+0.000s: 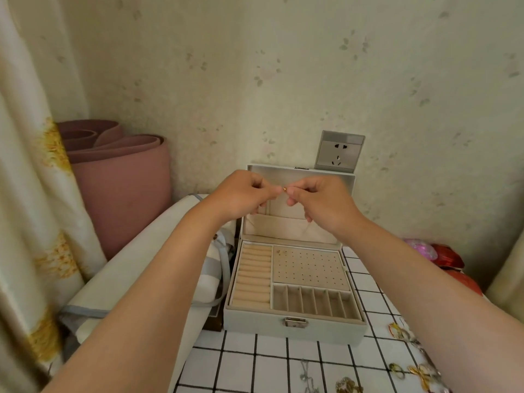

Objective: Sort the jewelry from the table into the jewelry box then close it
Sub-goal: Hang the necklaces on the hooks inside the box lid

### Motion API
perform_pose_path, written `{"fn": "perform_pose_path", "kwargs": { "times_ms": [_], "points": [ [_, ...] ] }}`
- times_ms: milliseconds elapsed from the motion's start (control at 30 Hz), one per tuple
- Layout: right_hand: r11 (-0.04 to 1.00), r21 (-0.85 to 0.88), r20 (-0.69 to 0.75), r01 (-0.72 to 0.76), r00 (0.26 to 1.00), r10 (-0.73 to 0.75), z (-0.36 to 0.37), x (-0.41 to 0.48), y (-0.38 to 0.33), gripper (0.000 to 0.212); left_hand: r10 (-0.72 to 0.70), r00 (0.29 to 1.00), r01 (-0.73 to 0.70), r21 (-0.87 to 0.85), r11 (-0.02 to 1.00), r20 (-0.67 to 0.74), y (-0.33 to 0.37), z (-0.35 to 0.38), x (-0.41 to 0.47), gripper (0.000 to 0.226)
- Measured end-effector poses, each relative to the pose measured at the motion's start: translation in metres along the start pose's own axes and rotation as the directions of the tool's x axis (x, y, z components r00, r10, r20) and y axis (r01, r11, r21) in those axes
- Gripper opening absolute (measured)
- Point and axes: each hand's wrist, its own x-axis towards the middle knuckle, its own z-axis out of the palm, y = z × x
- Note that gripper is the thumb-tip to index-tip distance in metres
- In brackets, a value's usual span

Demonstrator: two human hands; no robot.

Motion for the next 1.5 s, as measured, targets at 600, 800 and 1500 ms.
{"fn": "perform_pose_path", "kwargs": {
  "times_ms": [600,800,1500],
  "points": [
    [0.991,-0.011,-0.472,-0.135,0.874,0.114,0.053,0.060,0.036,0.016,-0.090,0.871,0.167,0.120,0.979,-0.483,-0.034,0.047,0.043,0.041],
    [0.987,-0.068,-0.478,-0.146,0.873,0.096,0.057,0.056,0.046,0.014,-0.095,0.878,0.234,0.248,0.940,-0.469,-0.036,0.052,0.044,0.039],
    [0.836,0.276,0.216,-0.474,0.878,0.427,0.051,0.015,0.034,0.023,-0.146,0.987,0.146,-0.010,0.989,0.061,-0.042,0.041,0.011,0.027]
  ]
}}
